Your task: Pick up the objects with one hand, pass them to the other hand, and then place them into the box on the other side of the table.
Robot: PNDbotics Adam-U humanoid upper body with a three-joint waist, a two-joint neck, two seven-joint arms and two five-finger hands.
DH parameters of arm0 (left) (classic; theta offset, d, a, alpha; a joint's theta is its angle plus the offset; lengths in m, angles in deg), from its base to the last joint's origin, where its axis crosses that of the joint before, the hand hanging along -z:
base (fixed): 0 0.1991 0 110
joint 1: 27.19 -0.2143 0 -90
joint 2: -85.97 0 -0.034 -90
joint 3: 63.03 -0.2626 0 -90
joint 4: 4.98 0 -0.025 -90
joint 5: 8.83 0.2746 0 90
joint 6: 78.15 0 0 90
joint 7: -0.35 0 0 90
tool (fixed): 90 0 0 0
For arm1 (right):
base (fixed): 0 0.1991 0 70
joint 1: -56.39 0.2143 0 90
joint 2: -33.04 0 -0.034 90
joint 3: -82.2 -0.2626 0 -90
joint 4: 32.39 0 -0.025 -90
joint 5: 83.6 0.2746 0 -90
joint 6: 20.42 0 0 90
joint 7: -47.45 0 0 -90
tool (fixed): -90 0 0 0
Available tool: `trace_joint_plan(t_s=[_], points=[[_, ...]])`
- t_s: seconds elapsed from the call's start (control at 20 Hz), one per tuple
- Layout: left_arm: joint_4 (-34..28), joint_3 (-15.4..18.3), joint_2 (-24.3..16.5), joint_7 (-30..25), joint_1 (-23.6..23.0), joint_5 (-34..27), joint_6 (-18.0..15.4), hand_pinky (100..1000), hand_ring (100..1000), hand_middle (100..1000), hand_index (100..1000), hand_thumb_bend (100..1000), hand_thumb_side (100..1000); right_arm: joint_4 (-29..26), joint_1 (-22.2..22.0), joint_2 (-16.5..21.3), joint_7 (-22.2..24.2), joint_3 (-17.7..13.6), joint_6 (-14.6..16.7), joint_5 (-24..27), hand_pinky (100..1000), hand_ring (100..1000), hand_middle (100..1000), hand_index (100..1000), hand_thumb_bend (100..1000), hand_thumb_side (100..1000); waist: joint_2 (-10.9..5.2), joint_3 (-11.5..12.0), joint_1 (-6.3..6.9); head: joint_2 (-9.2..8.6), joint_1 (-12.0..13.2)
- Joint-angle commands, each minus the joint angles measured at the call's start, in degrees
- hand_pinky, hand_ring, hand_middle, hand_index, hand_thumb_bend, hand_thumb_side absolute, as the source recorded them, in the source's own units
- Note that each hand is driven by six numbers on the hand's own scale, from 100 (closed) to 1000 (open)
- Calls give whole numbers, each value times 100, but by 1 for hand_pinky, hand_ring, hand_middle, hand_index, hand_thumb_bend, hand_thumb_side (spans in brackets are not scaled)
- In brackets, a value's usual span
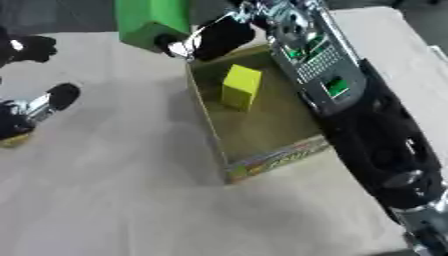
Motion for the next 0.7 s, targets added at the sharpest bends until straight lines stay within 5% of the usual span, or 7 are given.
trace_joint_plan(t_s=[0.05,0.1,0.7], points=[[-30,160,-270,95,-48,-16,5,911,786,747,876,652,837,-142,-51,304,-166,-218,-51,116,885,701,624,584,101,109,-169,-8,-11,-87,-57],[-37,195,-304,131,-96,-24,9,910,784,745,874,648,836,-145,-122,368,-212,-268,-63,141,886,701,624,584,173,138,-164,-9,-10,-90,-77],[-314,696,-561,944,-603,-468,80,879,747,704,838,567,829,78,-958,956,-722,-763,-56,372,890,700,623,591,184,162,-129,3,-2,-100,-197]])
